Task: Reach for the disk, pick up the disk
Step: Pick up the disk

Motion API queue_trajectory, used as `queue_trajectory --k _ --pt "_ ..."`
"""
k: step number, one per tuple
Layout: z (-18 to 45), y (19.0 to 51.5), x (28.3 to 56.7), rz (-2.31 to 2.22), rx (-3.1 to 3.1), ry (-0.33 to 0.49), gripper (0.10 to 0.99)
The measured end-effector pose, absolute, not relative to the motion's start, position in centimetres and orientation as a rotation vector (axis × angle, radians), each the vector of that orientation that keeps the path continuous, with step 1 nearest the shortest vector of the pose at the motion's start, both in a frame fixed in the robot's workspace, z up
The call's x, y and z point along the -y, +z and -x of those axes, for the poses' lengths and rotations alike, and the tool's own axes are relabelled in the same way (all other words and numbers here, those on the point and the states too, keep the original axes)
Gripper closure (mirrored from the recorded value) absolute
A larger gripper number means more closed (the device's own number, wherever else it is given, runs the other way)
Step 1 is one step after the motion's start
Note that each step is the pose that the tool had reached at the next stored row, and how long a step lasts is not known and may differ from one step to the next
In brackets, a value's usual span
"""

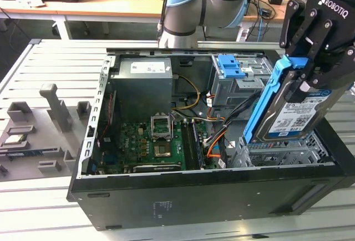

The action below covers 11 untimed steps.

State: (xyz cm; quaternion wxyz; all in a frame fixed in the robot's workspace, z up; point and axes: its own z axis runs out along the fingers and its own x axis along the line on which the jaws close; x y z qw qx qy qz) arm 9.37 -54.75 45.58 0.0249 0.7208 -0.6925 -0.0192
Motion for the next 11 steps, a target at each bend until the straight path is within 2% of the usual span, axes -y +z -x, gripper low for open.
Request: queue_trajectory --k 11 --pt "-10.02 45.32 54.75 -2.228 2.141 -0.062 0.722"
